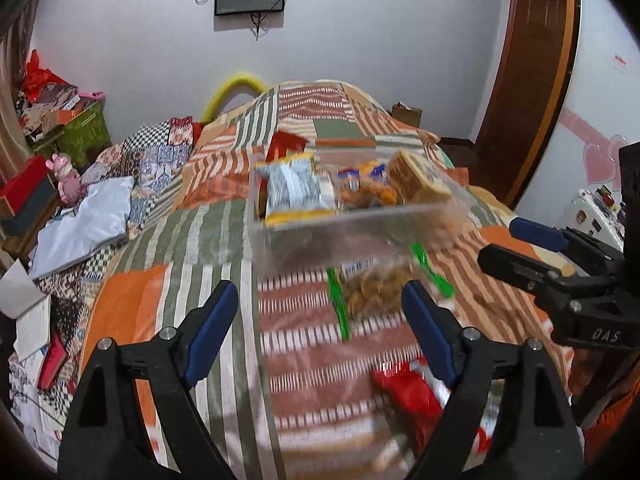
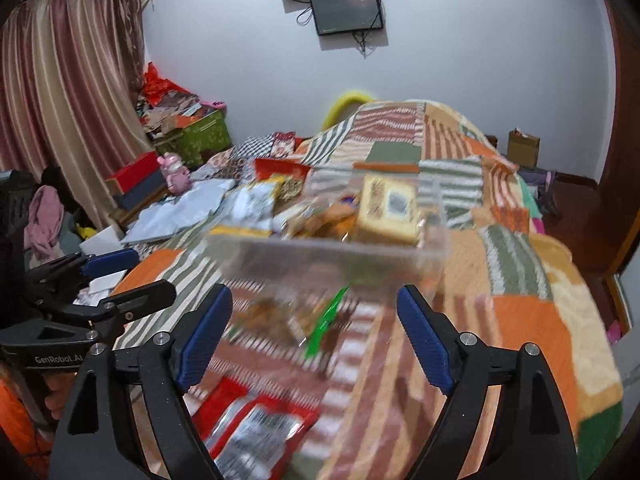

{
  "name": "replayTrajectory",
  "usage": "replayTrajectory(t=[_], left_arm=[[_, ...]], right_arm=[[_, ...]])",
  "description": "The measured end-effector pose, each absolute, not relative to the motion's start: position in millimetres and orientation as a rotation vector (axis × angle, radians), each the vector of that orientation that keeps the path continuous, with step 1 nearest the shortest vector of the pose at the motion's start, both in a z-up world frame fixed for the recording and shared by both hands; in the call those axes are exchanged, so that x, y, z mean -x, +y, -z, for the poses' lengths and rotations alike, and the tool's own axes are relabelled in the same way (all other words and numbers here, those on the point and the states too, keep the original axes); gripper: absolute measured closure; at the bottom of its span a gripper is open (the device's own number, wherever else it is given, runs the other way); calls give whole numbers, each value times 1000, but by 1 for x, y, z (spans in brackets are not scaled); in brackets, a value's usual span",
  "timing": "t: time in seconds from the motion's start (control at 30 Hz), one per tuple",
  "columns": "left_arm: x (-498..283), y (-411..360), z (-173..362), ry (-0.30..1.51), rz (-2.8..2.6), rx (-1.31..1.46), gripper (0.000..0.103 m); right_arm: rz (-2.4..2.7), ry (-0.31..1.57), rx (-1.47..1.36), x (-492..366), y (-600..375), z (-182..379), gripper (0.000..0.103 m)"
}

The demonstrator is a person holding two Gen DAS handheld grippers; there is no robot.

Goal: Organize snacks
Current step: 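Grasp the red noodle-snack bag with right tool while left tool grasps crisps bag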

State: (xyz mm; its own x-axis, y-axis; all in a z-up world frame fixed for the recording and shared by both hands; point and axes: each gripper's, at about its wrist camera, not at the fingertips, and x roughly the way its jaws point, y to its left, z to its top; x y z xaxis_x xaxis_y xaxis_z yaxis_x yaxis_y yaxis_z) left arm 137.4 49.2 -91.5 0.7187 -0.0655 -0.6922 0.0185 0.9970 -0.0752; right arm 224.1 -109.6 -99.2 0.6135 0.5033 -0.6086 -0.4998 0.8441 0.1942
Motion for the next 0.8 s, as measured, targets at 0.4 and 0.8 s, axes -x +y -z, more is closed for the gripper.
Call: replayTrajectory(t=[0.4, 0.8], left_arm=[[-78, 65, 123, 842, 27, 112, 19], [-67, 68, 138, 885, 30, 143, 19]], right_arm=[[-623, 830, 43, -172, -76, 153, 19], [-613, 899, 98, -169, -72, 176, 12]])
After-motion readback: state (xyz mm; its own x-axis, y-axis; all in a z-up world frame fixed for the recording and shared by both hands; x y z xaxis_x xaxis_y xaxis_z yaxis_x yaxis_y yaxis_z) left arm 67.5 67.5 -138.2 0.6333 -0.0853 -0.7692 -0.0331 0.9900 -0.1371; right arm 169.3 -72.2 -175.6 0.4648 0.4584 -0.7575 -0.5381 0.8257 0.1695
